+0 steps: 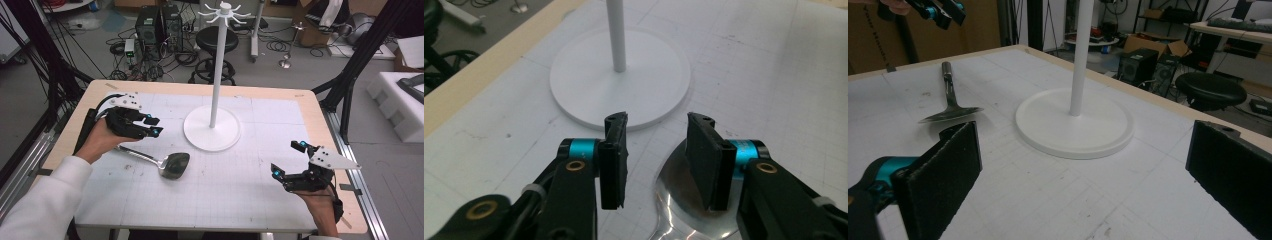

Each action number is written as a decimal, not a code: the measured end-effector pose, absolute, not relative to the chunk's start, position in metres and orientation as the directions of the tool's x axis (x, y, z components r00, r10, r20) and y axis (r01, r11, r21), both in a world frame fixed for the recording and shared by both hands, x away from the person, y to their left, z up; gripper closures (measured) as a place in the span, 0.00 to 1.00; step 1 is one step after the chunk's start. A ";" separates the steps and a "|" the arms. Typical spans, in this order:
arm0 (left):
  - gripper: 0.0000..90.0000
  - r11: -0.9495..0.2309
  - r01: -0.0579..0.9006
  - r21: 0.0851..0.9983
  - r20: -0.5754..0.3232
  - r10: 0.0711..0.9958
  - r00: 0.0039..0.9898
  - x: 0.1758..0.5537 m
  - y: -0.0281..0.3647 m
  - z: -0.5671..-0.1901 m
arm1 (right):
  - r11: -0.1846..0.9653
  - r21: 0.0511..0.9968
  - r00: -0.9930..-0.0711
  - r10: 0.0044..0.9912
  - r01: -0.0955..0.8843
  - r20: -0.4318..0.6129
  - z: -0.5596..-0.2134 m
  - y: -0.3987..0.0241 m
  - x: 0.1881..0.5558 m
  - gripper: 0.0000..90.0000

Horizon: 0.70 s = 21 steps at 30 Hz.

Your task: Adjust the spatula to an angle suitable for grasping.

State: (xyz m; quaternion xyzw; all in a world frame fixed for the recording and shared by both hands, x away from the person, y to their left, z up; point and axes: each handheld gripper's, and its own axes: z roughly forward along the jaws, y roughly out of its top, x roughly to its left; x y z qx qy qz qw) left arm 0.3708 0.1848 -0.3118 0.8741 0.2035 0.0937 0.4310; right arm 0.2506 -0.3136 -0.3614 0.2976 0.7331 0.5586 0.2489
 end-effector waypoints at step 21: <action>1.00 -0.706 0.284 0.649 -0.002 0.372 0.928 0.391 0.134 -0.339 | 0.197 0.968 -0.706 0.707 0.154 -0.032 -0.360 -0.312 0.250 0.00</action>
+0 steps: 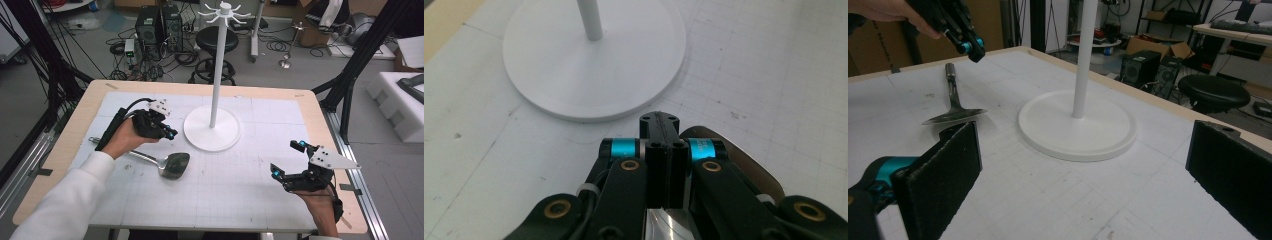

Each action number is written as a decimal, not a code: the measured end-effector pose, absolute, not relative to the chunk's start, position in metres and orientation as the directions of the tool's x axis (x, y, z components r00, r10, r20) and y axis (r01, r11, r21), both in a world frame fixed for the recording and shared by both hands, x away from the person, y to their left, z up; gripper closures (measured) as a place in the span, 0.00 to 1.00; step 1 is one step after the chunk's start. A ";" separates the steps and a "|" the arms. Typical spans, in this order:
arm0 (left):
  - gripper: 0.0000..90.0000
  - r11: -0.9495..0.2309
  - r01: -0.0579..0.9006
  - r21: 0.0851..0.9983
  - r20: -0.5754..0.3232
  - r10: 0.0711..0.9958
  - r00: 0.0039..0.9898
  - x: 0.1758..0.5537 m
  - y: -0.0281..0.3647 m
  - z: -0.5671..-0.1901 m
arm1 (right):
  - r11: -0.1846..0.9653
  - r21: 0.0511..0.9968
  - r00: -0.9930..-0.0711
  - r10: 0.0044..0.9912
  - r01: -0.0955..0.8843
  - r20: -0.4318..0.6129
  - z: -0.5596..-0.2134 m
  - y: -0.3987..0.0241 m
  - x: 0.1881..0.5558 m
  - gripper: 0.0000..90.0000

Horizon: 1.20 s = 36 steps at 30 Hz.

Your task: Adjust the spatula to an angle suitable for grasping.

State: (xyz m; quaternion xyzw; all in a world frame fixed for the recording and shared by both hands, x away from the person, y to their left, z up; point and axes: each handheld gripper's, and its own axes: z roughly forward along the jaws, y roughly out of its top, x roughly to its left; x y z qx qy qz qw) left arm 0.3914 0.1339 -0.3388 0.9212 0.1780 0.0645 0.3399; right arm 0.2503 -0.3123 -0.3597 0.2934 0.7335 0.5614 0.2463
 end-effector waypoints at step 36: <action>1.00 -0.828 0.292 0.479 -0.044 0.310 0.950 0.410 0.082 -0.391 | 0.197 0.966 -0.719 0.695 0.166 -0.018 -0.362 -0.311 0.252 0.00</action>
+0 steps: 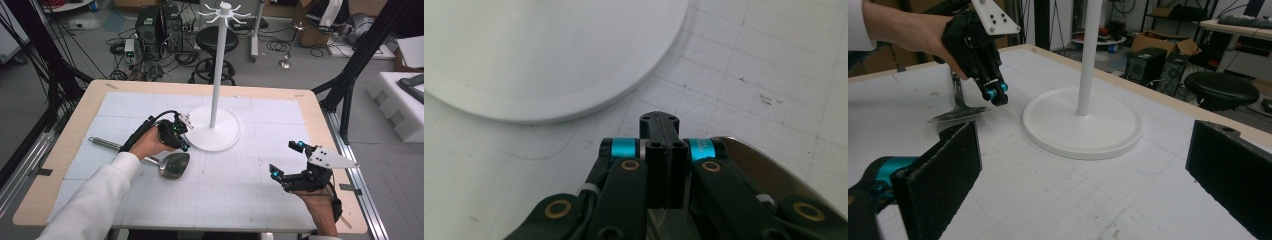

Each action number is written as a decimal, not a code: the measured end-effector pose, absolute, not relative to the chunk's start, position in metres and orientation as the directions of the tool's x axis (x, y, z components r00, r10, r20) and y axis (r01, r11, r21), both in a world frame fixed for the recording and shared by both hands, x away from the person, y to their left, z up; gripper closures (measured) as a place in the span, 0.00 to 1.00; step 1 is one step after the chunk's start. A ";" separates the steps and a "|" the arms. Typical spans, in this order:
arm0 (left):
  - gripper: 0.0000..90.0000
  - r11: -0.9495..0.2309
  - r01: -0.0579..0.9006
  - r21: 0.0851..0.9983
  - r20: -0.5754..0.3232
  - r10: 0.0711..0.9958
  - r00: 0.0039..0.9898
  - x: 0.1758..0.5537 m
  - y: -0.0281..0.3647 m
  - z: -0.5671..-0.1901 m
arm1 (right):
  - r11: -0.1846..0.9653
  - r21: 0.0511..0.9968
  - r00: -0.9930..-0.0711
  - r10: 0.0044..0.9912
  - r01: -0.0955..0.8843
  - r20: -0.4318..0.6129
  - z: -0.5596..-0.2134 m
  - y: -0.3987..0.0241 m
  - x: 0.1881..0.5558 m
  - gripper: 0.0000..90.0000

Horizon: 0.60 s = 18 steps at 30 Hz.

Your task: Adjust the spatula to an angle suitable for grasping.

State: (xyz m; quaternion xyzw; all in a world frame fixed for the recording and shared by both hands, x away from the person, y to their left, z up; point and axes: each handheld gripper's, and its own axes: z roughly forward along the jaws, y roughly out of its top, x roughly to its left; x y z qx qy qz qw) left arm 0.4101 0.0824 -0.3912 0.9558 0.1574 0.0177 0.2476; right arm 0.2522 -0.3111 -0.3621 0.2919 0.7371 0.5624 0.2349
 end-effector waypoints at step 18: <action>1.00 -0.850 0.272 0.450 -0.071 0.269 0.960 0.407 0.076 -0.392 | 0.189 0.969 -0.718 0.696 0.161 -0.016 -0.361 -0.313 0.252 0.00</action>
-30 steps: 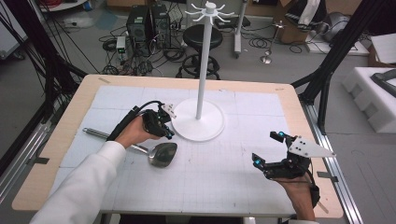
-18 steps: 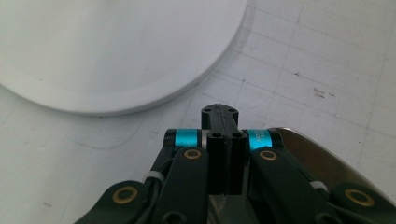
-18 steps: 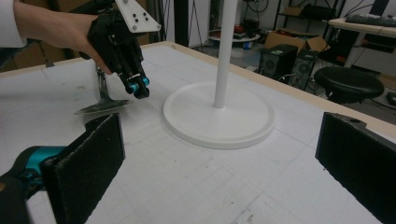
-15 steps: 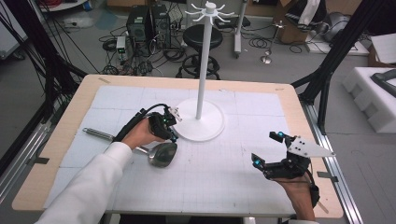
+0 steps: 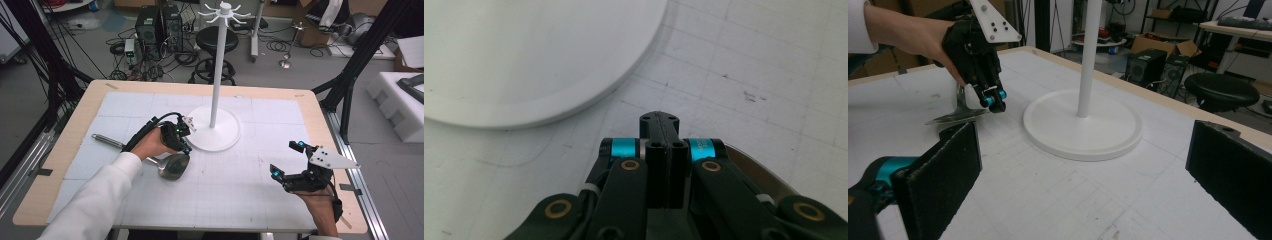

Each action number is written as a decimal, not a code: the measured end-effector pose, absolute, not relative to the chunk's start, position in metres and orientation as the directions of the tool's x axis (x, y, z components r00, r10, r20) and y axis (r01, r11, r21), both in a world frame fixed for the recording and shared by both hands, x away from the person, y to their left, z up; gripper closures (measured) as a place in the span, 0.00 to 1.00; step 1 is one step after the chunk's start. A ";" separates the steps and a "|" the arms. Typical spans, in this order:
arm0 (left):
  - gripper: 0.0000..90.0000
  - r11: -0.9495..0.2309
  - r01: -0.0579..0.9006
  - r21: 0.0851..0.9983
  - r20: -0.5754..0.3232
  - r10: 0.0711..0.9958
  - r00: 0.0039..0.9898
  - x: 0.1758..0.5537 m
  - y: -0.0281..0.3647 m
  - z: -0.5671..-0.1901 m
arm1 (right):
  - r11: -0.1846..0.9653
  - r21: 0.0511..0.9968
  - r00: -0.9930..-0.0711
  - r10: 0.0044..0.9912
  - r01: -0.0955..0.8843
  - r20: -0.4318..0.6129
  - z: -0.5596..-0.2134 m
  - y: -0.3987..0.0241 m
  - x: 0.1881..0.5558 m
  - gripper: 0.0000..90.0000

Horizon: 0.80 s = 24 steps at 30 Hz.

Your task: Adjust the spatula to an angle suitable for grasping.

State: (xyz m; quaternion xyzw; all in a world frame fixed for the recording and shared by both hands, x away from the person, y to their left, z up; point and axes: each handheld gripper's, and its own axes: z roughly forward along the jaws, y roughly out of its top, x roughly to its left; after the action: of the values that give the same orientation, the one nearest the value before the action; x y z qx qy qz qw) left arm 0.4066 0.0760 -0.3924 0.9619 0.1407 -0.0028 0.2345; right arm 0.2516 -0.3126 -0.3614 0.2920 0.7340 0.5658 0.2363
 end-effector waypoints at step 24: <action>1.00 -0.901 0.194 0.389 -0.121 0.158 0.980 0.390 0.071 -0.395 | 0.184 0.971 -0.718 0.696 0.151 -0.020 -0.358 -0.314 0.249 0.00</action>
State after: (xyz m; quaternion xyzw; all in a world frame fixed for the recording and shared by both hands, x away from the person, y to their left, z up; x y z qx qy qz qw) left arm 0.3901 0.0709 -0.3946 0.9738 0.0903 -0.0434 0.2039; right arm 0.2494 -0.3145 -0.3582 0.2895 0.7314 0.5692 0.2393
